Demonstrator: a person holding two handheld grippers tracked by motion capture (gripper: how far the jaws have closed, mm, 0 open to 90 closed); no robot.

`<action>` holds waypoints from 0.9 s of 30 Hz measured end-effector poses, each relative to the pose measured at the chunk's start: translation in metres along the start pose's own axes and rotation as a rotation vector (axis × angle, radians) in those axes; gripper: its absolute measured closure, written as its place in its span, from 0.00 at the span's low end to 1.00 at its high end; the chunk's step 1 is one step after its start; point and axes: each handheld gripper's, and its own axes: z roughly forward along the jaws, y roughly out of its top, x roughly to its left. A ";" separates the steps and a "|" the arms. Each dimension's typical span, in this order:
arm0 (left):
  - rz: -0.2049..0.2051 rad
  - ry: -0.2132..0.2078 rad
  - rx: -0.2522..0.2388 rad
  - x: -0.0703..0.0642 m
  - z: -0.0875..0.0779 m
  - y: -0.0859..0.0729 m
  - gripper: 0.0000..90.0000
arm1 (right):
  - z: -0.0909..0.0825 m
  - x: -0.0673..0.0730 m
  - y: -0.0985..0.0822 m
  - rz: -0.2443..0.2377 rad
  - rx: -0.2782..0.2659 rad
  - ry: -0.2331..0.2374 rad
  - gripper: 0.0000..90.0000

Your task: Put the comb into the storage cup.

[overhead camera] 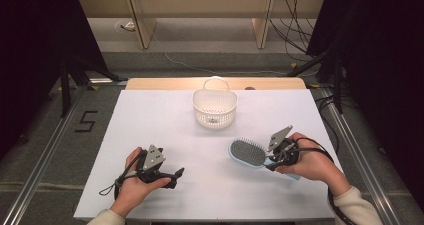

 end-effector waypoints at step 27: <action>0.002 0.003 -0.001 0.000 -0.001 0.000 0.02 | -0.005 -0.004 0.000 0.029 -0.111 -0.038 0.78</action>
